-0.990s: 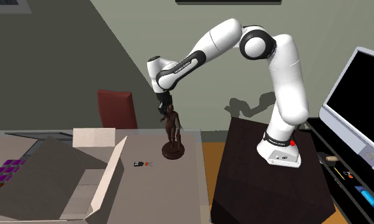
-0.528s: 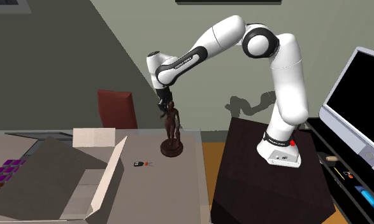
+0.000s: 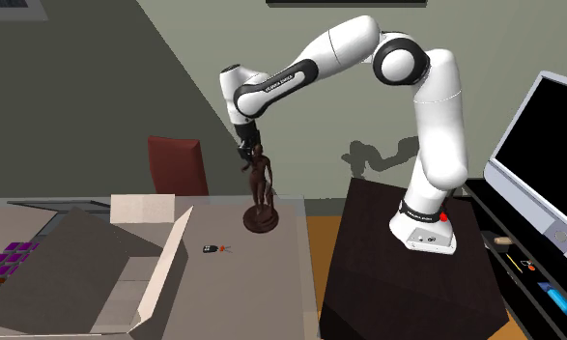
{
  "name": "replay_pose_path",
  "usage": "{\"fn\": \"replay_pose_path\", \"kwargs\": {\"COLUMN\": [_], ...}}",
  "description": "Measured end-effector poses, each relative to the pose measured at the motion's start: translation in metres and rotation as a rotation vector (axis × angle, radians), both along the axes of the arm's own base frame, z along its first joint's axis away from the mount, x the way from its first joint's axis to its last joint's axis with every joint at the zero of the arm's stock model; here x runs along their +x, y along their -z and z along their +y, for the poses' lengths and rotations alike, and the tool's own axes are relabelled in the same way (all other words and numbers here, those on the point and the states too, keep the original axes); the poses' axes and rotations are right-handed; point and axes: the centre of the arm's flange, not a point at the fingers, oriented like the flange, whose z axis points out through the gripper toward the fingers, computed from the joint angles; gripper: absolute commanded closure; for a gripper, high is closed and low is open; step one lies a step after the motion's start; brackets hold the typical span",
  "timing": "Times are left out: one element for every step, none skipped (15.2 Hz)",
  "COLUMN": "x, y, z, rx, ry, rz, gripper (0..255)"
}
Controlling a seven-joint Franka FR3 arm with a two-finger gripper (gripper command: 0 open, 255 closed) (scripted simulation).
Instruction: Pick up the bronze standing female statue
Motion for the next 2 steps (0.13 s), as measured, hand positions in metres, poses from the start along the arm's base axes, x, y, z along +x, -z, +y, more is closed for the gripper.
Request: {"fn": "replay_pose_path", "kwargs": {"x": [0.0002, 0.0001], "y": [-0.0045, -0.0079], "z": [-0.0001, -0.0011], "rx": [0.000, 0.000], "ry": [0.000, 0.000], "rz": [0.000, 0.000], "gripper": [255, 255]}}
